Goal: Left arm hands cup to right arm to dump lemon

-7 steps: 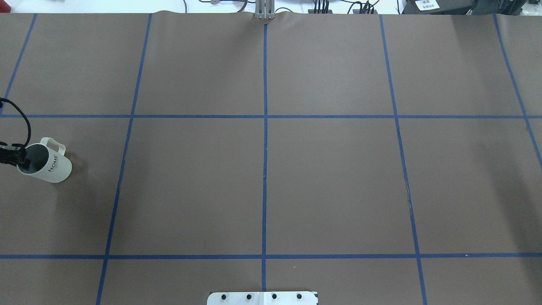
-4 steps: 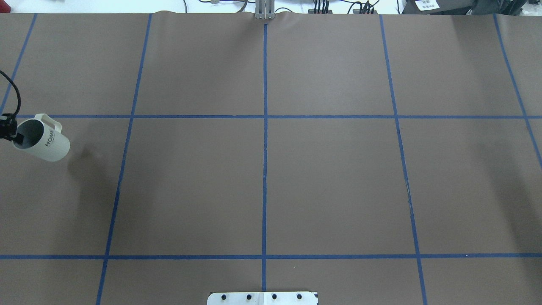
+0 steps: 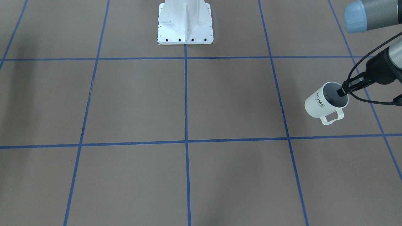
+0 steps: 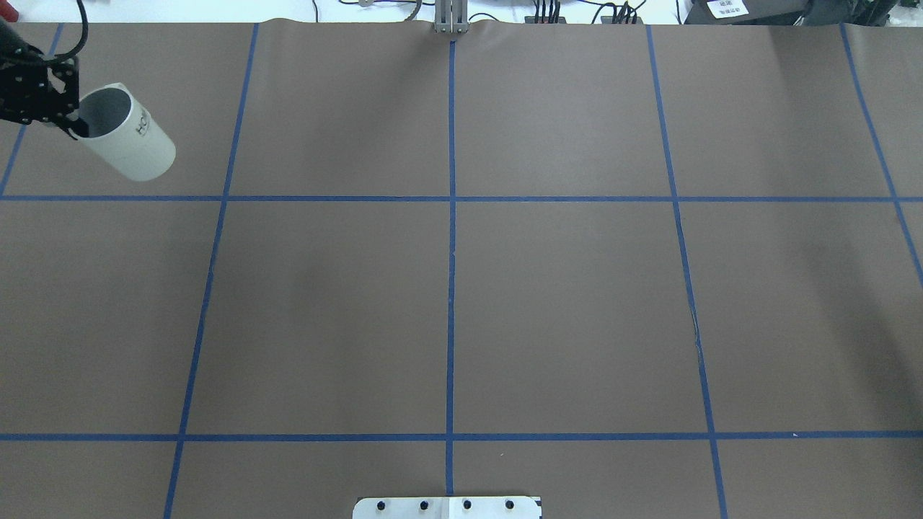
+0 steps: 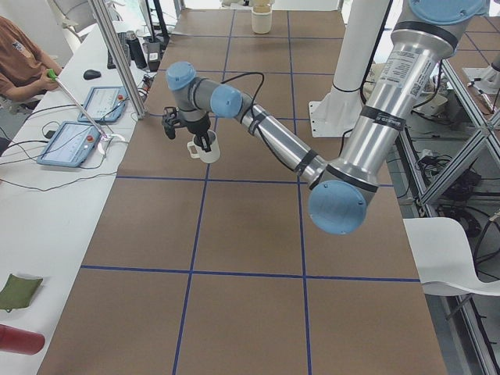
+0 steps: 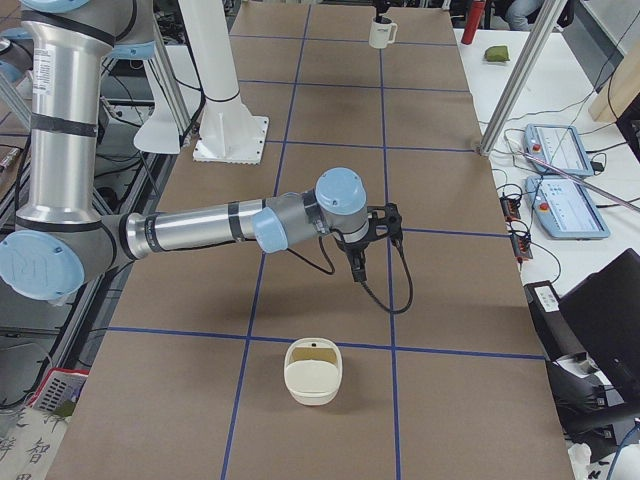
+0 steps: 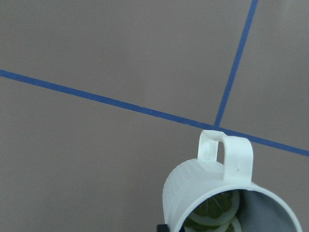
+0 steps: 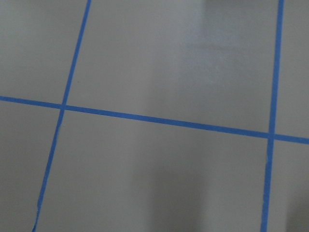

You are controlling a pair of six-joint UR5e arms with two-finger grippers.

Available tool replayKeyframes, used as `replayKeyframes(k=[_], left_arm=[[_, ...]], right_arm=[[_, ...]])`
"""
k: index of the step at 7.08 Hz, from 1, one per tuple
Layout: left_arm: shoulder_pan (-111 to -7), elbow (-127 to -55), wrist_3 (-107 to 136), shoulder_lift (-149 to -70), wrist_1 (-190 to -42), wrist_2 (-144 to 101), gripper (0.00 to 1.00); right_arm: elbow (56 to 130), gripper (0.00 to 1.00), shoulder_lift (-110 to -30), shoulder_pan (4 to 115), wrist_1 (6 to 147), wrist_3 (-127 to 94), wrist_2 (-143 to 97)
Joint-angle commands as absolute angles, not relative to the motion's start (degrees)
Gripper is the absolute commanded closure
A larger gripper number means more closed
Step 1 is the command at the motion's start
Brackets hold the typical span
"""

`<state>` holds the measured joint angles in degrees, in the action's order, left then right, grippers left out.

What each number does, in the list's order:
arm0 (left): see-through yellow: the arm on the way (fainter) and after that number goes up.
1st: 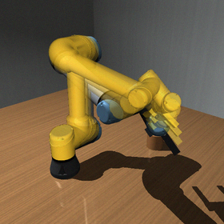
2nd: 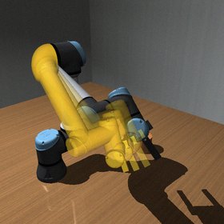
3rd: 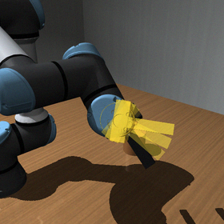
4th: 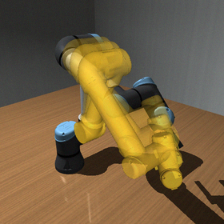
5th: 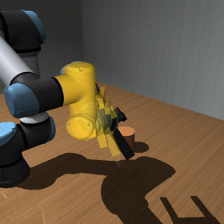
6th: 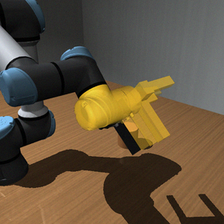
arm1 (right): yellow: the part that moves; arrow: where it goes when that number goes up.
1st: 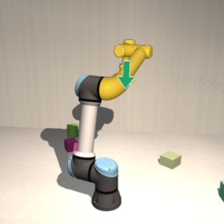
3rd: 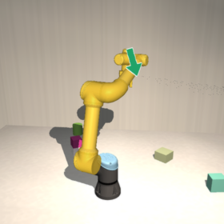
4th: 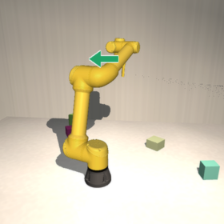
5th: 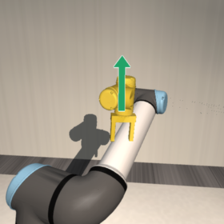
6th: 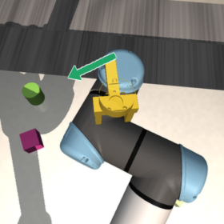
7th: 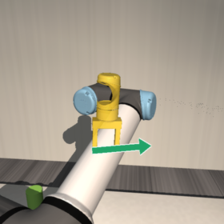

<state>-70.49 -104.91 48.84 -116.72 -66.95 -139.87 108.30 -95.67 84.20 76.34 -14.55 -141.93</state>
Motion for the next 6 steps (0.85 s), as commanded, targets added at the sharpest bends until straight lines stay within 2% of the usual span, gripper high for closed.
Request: replayKeyframes(k=[1, 3, 5, 6], left_arm=[[-69.01, -101.19, 65.84, -127.4, -62.84, -140.1, 1.0], [-64.01, -96.36, 79.99, -132.52, -68.33, -140.01, 1.0], [-60.48, -90.3, 96.51, -137.43, -79.24, -139.83, 1.0], [-57.6, -88.09, 100.68, -140.94, -79.71, -139.31, 1.0]], right_arm=[[108.02, 0.0, -88.01, 79.03, 75.68, -18.36, -139.15], [108.28, 0.02, -86.32, 74.21, 69.3, -22.63, -135.97], [108.28, 0.01, -74.94, 63.35, 65.22, -33.08, -124.88], [108.46, 0.01, -70.97, 54.93, 64.43, -36.44, -112.88]])
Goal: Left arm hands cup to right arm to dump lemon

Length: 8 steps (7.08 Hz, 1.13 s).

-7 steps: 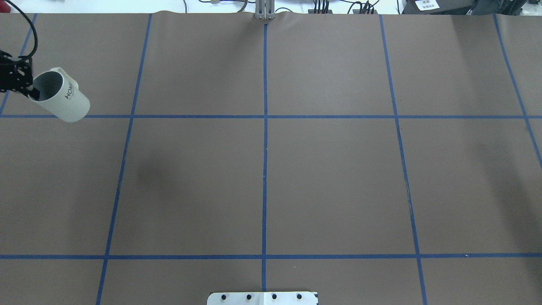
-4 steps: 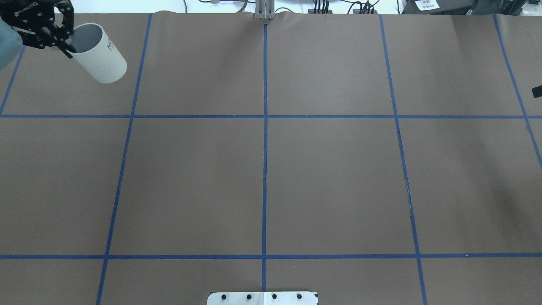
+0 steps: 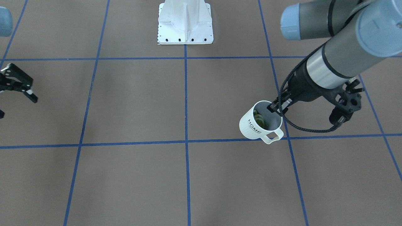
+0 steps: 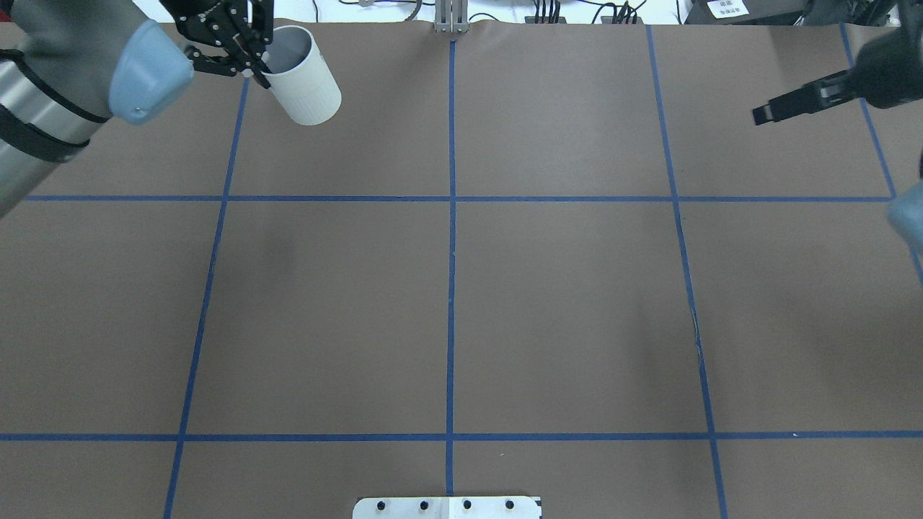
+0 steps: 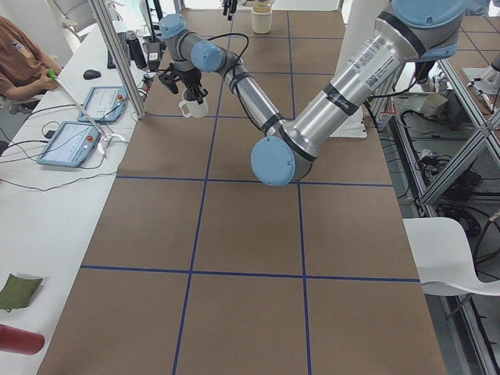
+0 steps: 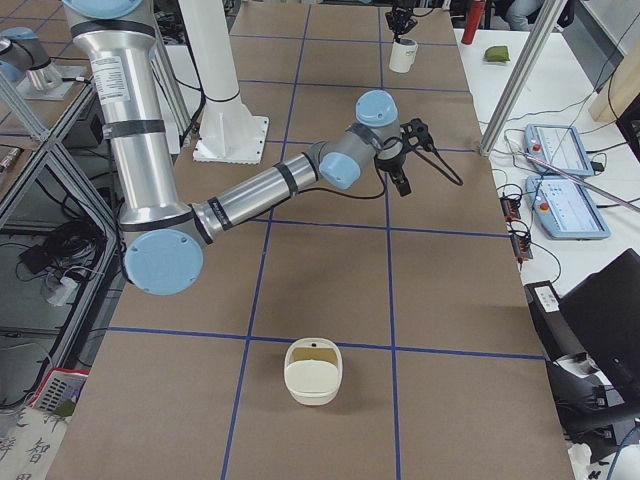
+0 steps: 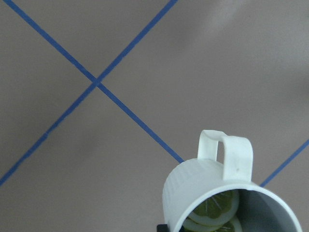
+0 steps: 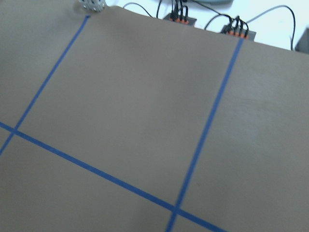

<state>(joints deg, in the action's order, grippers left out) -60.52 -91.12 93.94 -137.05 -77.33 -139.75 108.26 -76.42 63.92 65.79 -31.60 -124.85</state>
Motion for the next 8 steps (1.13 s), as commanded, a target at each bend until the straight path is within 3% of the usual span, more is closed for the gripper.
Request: replayKeyframes(k=[1, 5, 8], left_arm=[[-57.31, -86.76, 102.98, -143.41, -79.8, -139.31, 1.0], [-55.73, -85.61, 104.41, -144.58, -79.89, -139.31, 1.0], [-53.79, -77.89, 104.33, -150.46, -80.33, -140.01, 1.0]], right_arm=[[108.54, 0.01, -68.67, 47.45, 62.94, -37.95, -103.45], [110.82, 0.01, -67.06, 34.21, 54.44, -38.94, -86.59], [110.92, 0.01, -66.53, 28.07, 54.14, -35.36, -74.76]])
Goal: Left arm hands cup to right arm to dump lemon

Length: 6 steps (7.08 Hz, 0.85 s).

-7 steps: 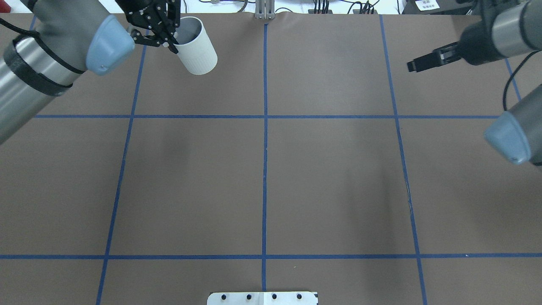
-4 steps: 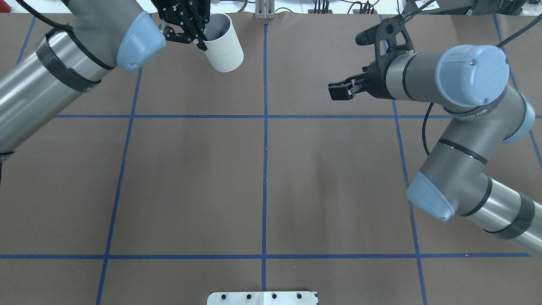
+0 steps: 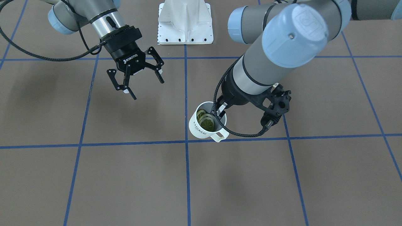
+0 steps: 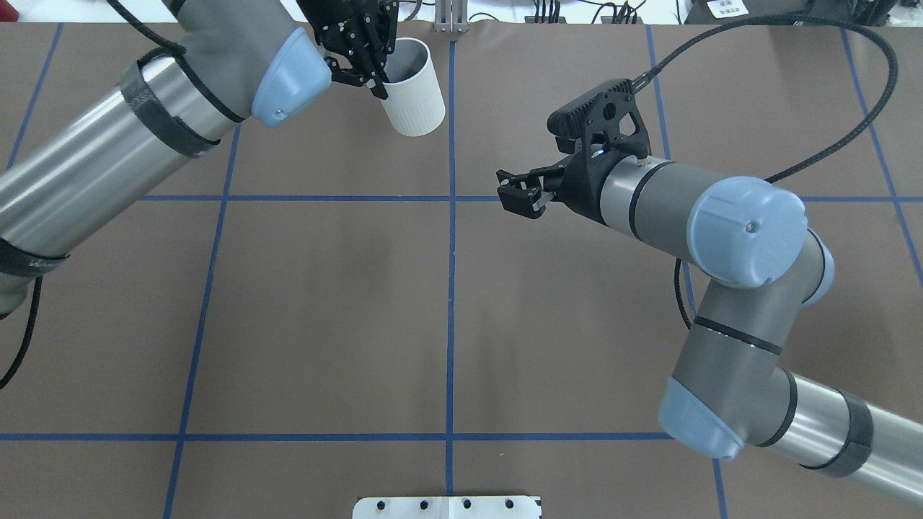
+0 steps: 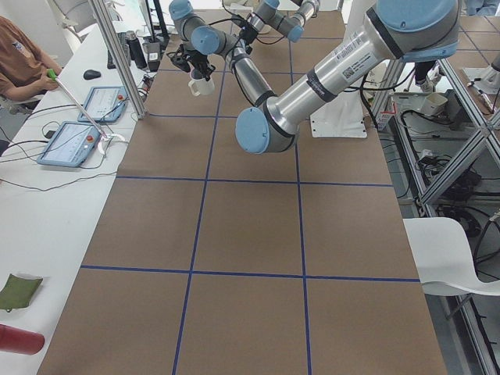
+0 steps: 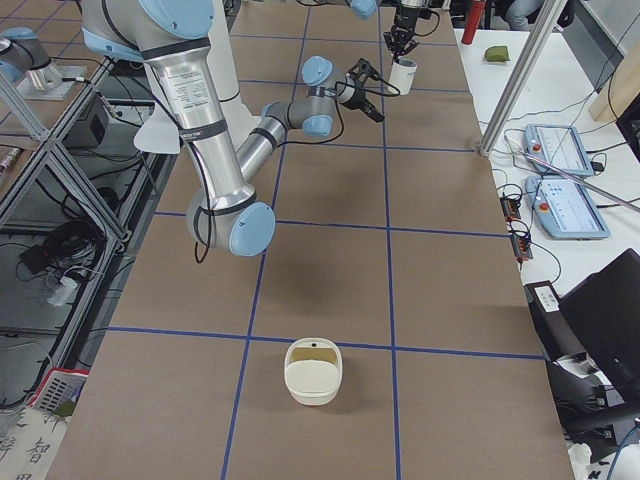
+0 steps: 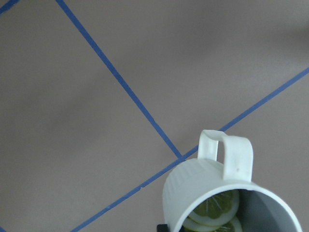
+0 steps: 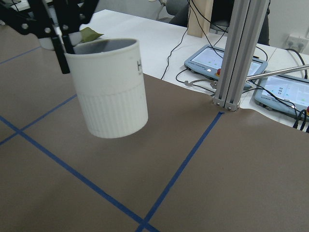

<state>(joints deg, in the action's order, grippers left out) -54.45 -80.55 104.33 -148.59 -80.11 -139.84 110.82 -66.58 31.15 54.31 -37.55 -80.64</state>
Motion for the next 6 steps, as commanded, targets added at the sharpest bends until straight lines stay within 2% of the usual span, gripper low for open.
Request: replayKeyframes(k=[1, 3, 6], left_arm=[[-53.44, -77.7, 104.33, -150.56, -81.12, -140.1, 1.0], [-52.56, -74.46, 104.33, -152.31, -83.65, -144.47, 1.0], [-50.63, -74.62, 104.32, -152.84, -85.68, -147.99, 1.0]], right_arm=[[110.83, 0.01, -66.45, 26.12, 54.23, -34.81, -71.92], [110.66, 0.01, -66.45, 25.93, 54.58, -33.14, -71.54], [110.39, 0.01, -66.36, 25.93, 54.58, -33.13, -71.37]])
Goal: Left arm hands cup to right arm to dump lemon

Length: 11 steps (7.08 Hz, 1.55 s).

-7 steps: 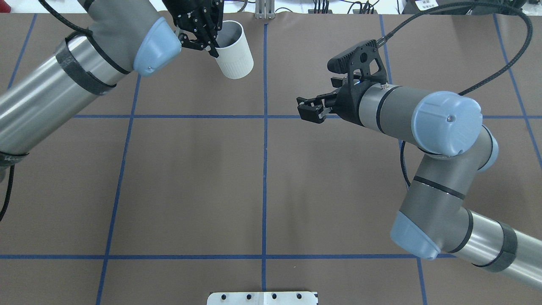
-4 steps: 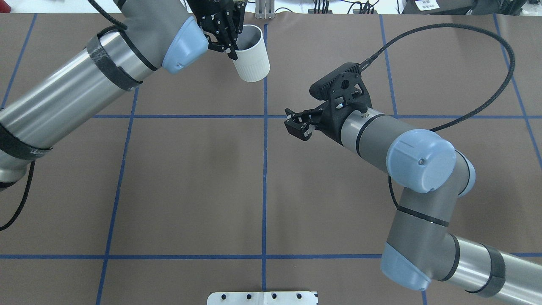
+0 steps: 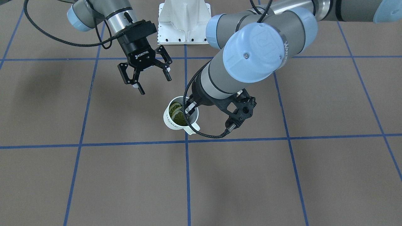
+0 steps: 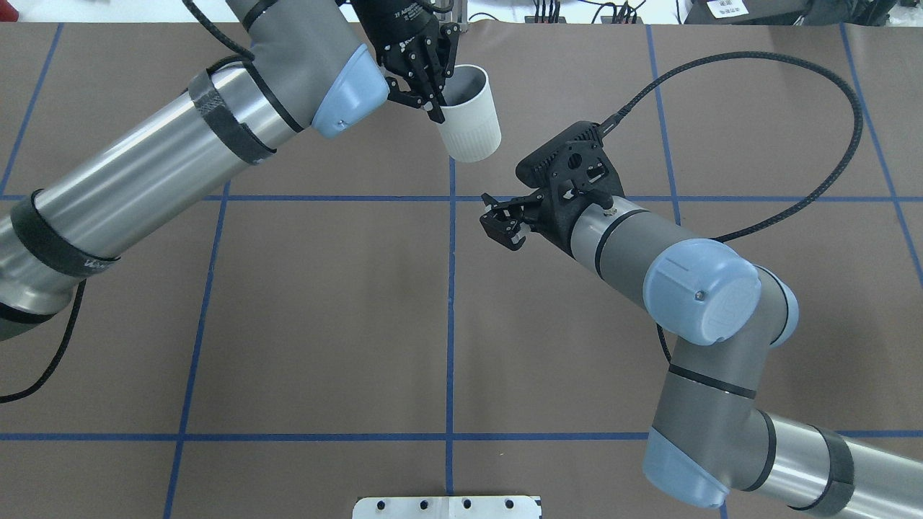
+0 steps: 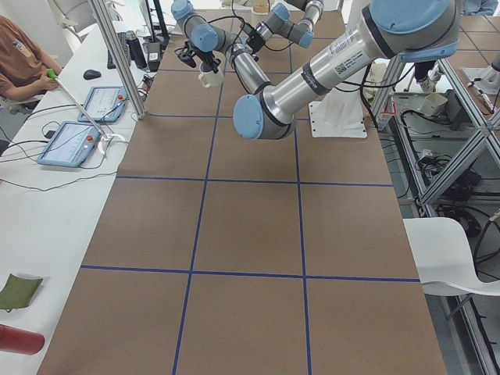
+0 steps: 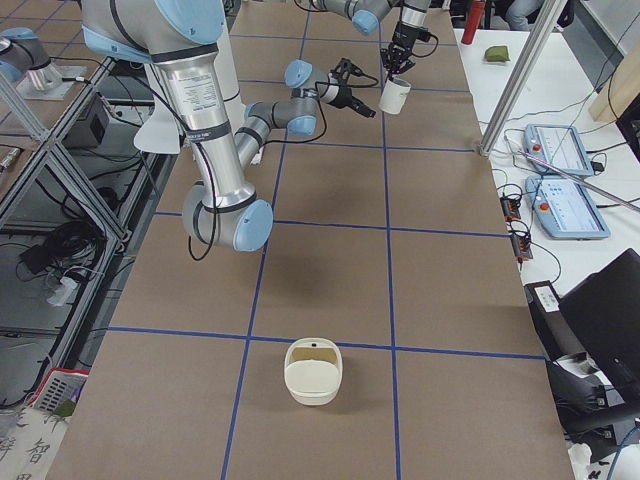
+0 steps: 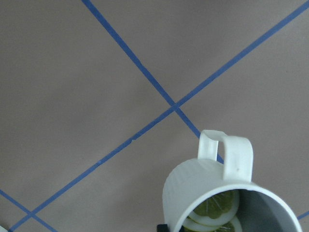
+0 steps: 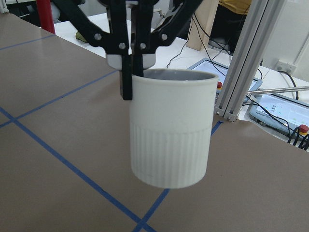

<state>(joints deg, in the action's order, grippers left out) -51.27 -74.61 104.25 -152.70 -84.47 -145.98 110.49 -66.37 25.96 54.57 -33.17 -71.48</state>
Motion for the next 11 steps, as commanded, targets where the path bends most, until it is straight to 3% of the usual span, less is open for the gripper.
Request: replayKeyframes(k=[1, 11], left_arm=[[-50.1, -74.71, 104.33, -152.84, -85.78, -148.18, 1.0], [-47.03, -77.69, 104.5, -152.4, -85.17, -152.31, 1.0]], right_arm=[[110.3, 0.01, -66.36, 25.93, 54.58, -33.13, -71.37], [110.22, 0.01, -66.27, 25.93, 54.14, -33.13, -71.37]])
